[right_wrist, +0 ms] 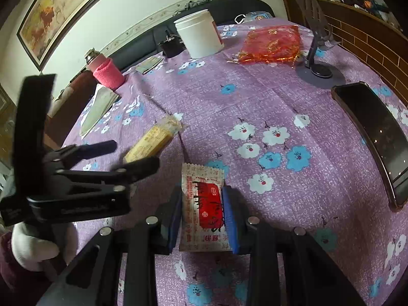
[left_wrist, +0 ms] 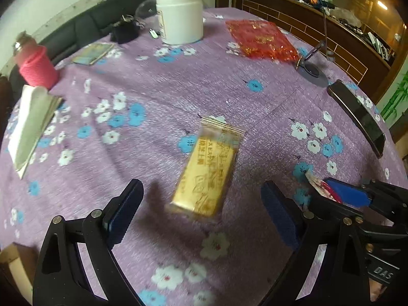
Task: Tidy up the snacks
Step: 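Grasp the yellow wrapped cake bar with the left tool while the right tool holds the packet, then carry both snacks over the cardboard box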
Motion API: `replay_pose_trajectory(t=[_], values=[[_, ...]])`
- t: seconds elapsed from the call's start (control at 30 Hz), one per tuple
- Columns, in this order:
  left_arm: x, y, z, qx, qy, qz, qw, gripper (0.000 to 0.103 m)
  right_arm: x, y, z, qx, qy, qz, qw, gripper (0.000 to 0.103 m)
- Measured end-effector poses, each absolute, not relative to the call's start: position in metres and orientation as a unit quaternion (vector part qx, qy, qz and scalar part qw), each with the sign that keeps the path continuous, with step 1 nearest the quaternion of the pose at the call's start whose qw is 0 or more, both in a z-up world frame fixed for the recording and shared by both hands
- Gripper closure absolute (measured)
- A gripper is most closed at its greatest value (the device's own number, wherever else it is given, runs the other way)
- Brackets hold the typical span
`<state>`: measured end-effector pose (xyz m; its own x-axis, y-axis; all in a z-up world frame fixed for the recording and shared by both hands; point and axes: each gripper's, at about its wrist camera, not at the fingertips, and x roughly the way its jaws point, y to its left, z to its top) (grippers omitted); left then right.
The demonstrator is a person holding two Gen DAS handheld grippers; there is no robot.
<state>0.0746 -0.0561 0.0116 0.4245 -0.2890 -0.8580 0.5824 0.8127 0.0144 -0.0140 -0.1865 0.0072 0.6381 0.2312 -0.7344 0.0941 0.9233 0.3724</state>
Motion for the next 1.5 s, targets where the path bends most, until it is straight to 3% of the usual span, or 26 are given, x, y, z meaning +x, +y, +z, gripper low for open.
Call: replay_pose_trajectory(t=[0.17,0.2,0.23,0.27,0.3,0.33,0.9,1.07,1.3,1.37,1.4,1.5], values=[[0.08,-0.058,0.003,0.152,0.47,-0.257,0.831,0.009,-0.016,-0.191,0.007,0.2,0.422,0.031,0.884,0.069],[0.079,-0.058,0.003,0.147,0.467,-0.253,0.834,0.017,-0.016,-0.192,0.007,0.2,0.422,0.03,0.884,0.069],[0.078,-0.056,0.005,0.14,0.462,-0.246,0.841,0.033,-0.016,-0.192,0.007,0.199,0.422,0.029,0.884,0.069],[0.076,-0.055,0.006,0.14,0.456,-0.232,0.847,0.042,-0.017,-0.193,0.007,0.198,0.422,0.029,0.884,0.069],[0.075,-0.054,0.007,0.135,0.456,-0.233,0.848,0.058,-0.017,-0.193,0.007,0.198,0.421,0.029,0.885,0.069],[0.074,-0.051,0.009,0.123,0.456,-0.239,0.848,0.069,-0.017,-0.193,0.007,0.198,0.421,0.028,0.885,0.069],[0.034,0.0,0.041,0.016,0.452,-0.268,0.851,0.07,-0.02,-0.192,0.009,0.202,0.418,0.026,0.885,0.069],[0.032,-0.008,0.032,0.038,0.461,-0.255,0.849,0.052,-0.022,-0.195,0.011,0.206,0.413,0.02,0.887,0.069],[0.034,-0.041,0.006,0.11,0.463,-0.239,0.847,0.05,-0.025,-0.197,0.017,0.207,0.399,0.015,0.893,0.069],[0.027,-0.047,0.007,0.132,0.436,-0.246,0.855,0.054,-0.026,-0.198,0.019,0.209,0.391,0.014,0.896,0.069],[0.027,-0.047,0.008,0.123,0.443,-0.254,0.851,0.068,-0.027,-0.199,0.021,0.211,0.386,0.014,0.898,0.069],[0.023,-0.045,0.011,0.129,0.446,-0.246,0.851,0.07,-0.029,-0.2,0.025,0.215,0.374,0.015,0.902,0.069]])
